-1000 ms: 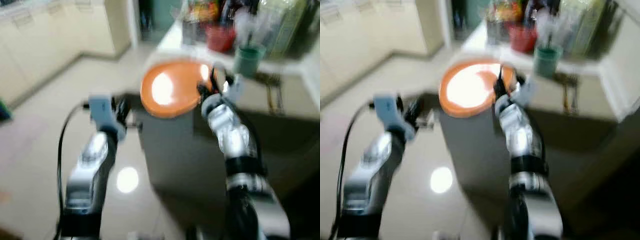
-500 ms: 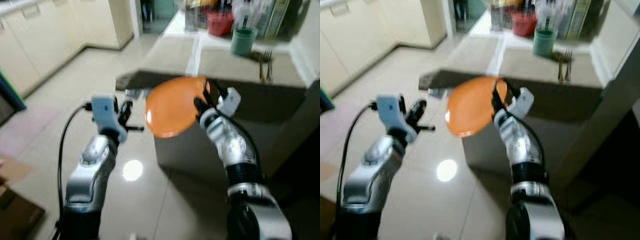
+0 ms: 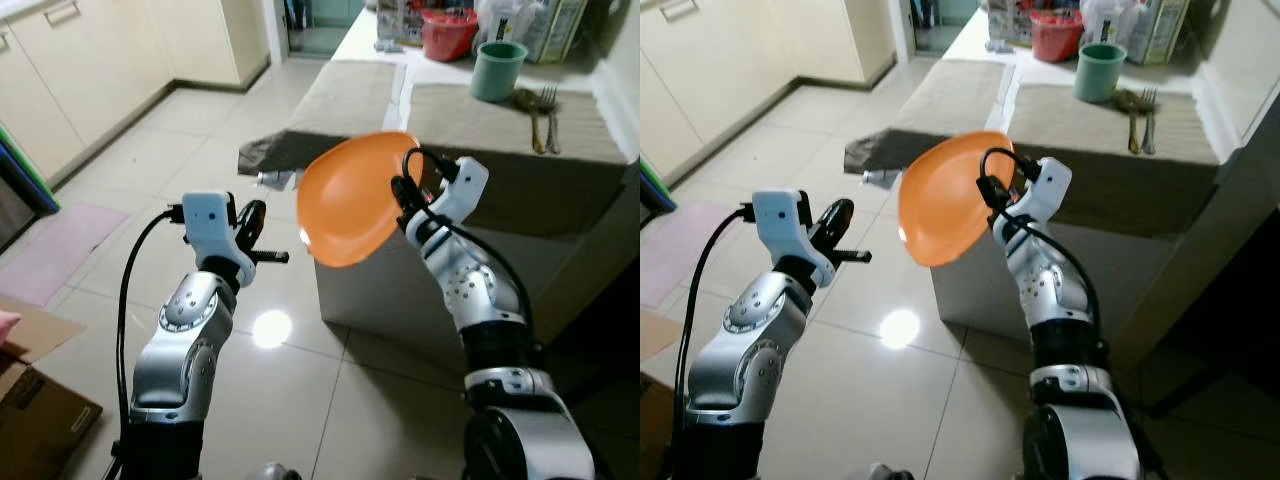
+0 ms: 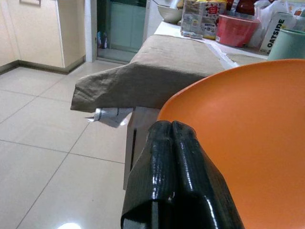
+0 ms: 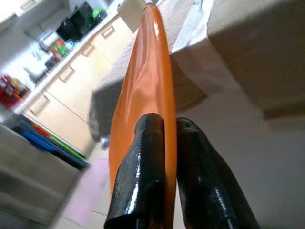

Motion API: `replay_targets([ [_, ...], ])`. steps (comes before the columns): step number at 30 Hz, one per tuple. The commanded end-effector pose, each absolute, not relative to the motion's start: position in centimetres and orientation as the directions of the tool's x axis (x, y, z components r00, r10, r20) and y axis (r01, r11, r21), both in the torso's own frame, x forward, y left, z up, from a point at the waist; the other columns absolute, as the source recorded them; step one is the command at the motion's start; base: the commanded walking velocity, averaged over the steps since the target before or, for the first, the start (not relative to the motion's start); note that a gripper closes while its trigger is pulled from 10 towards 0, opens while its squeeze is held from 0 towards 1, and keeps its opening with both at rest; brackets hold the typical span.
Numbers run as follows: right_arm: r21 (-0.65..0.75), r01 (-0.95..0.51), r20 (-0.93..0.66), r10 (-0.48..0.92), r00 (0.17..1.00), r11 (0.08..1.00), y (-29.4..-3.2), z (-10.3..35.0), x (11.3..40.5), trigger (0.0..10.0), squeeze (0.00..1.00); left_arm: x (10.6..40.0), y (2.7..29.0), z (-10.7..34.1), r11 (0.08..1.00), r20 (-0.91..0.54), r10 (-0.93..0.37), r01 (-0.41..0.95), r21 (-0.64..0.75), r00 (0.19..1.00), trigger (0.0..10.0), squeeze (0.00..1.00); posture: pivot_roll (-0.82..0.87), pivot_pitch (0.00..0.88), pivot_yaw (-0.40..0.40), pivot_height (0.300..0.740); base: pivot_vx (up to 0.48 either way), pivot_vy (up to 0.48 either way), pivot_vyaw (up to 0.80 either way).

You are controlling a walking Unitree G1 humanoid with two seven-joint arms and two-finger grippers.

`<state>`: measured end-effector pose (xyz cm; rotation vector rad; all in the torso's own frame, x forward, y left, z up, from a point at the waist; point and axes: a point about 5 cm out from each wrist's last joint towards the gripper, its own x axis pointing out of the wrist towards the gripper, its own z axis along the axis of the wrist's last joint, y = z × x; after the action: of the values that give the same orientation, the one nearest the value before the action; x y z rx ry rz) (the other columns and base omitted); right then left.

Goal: Setting the table

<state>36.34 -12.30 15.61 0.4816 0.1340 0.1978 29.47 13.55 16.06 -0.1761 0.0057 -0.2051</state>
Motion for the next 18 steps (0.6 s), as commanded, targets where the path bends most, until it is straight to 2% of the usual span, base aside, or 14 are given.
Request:
replay_targets([
  [1, 0.406, -0.203, -0.069, 0.252, 0.965, 0.891, -12.0, 15.6, 35.9, 10.0, 0.0, 29.4, 13.7, 15.9, 0.967, 0.006, -0.197, 0.196, -0.161, 0.98, 10.0, 0.0, -0.13, 0.019, 0.075, 0.74, 0.0, 0.0, 0.0],
  [3, 0.248, -0.274, -0.075, 0.3, 0.951, 0.929, -12.1, 15.0, 35.3, 10.0, 0.0, 29.5, 13.7, 15.8, 0.967, 0.005, -0.201, 0.199, -0.16, 0.98, 10.0, 0.0, -0.13, 0.012, 0.072, 0.74, 0.0, 0.0, 0.0],
  [5, 0.195, -0.293, -0.083, 0.314, 0.946, 0.936, -12.2, 14.6, 35.1, 10.0, 0.0, 29.5, 13.7, 15.8, 0.967, 0.006, -0.201, 0.2, -0.161, 0.98, 10.0, 0.0, -0.13, 0.009, 0.071, 0.74, 0.0, 0.0, 0.0],
  [6, 0.082, -0.312, -0.093, 0.319, 0.943, 0.947, -12.5, 14.3, 34.8, 10.0, 0.0, 29.6, 13.7, 15.8, 0.967, 0.006, -0.201, 0.199, -0.161, 0.98, 10.0, 0.0, -0.13, 0.009, 0.071, 0.74, 0.0, 0.0, 0.0],
  [10, -0.185, -0.339, -0.106, 0.325, 0.94, 0.922, -13.4, 13.6, 34.1, 10.0, 0.0, 29.7, 13.7, 15.7, 0.966, 0.007, -0.205, 0.204, -0.158, 0.979, 10.0, 0.0, -0.14, 0.0, 0.069, 0.74, 0.0, 0.0, 0.0],
  [14, -0.266, -0.319, -0.118, 0.298, 0.947, 0.91, -13.9, 13.1, 33.8, 10.0, 0.0, 29.8, 13.6, 15.7, 0.966, 0.008, -0.214, 0.212, -0.149, 0.977, 10.0, 0.0, -0.14, 0.0, 0.069, 0.74, 0.0, 0.0, 0.0],
  [18, -0.279, -0.324, -0.107, 0.306, 0.946, 0.904, -13.5, 13.1, 33.7, 10.0, 0.0, 29.9, 13.5, 15.6, 0.964, 0.008, -0.225, 0.223, -0.143, 0.974, 10.0, 0.0, -0.14, 0.0, 0.071, 0.74, 0.0, 0.0, 0.0],
])
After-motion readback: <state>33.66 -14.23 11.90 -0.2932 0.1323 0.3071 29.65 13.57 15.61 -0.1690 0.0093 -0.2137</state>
